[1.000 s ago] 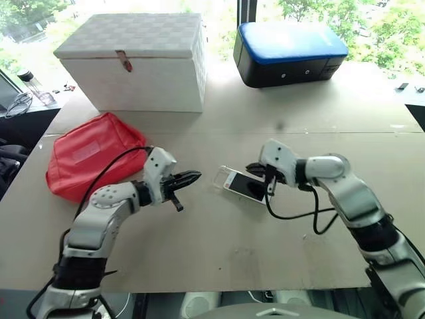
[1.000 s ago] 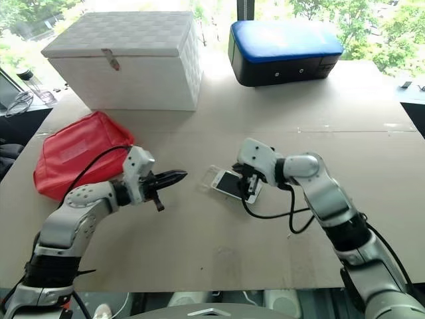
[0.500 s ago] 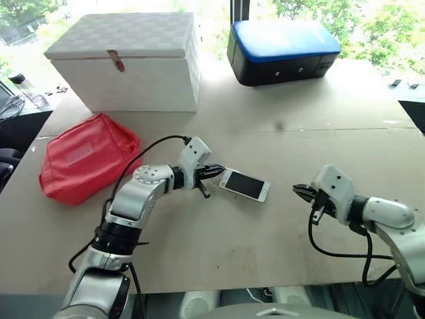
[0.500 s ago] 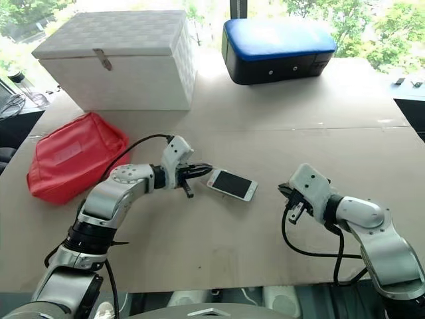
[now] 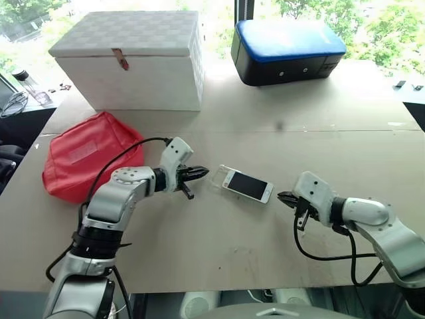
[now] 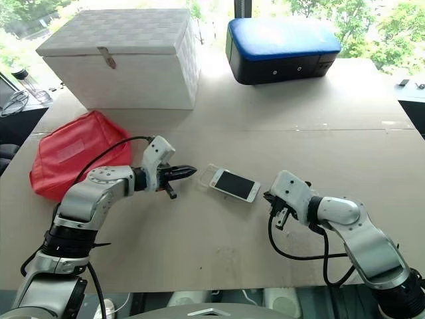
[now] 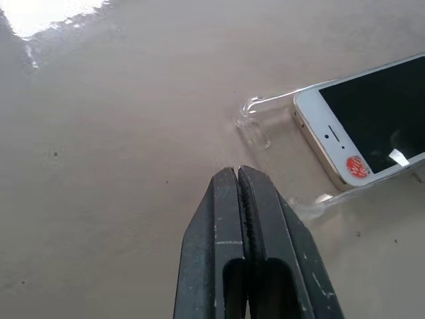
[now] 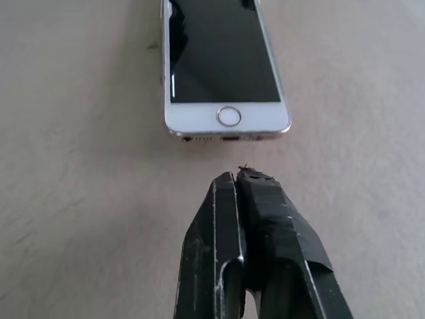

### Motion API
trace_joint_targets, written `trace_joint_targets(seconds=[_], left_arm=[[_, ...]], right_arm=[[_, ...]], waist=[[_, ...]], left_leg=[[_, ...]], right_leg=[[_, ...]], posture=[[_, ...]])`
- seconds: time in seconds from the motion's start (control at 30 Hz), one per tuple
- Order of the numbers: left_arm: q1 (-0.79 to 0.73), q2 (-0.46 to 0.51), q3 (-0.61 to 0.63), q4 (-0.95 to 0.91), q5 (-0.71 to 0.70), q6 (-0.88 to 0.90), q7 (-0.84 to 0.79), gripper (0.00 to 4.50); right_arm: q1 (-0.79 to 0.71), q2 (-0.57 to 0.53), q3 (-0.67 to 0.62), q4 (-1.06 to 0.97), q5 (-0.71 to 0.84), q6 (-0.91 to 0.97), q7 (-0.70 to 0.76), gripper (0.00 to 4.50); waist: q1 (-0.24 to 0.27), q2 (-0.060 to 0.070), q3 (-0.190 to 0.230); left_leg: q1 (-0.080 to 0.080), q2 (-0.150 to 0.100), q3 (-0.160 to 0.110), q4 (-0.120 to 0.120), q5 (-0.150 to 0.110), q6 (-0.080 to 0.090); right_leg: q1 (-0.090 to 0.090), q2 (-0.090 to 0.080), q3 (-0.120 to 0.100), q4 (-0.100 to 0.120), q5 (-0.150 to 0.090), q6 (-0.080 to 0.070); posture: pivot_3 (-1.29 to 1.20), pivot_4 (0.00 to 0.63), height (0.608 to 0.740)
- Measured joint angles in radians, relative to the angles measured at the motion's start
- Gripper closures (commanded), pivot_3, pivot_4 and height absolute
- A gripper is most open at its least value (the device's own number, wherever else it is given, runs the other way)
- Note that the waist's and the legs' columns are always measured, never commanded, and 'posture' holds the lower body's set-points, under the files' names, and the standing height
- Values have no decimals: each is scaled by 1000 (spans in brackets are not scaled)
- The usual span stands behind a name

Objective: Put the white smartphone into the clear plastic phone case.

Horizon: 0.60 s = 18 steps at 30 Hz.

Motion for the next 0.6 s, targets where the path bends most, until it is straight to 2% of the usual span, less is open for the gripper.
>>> trace_joint_targets(seconds=[0.3,0.6], left_arm=[[-37,5,-36,76,21,-36,-59,4473],[-43,-5,-42,124,38,-106,-101,4473]], right_arm=[[-121,-10,55,61,-5,-10,17,4500],[-172,-14,102,88,-6,-9,40,4500]], waist=[[-8,0,0],[-8,0,0]], left_leg=[[0,0,0,0,0,0],[1,1,0,2,0,0]], right_leg=[[0,1,0,1,0,0],[1,1,0,1,0,0]], posture=[[0,150,740],[0,150,740]])
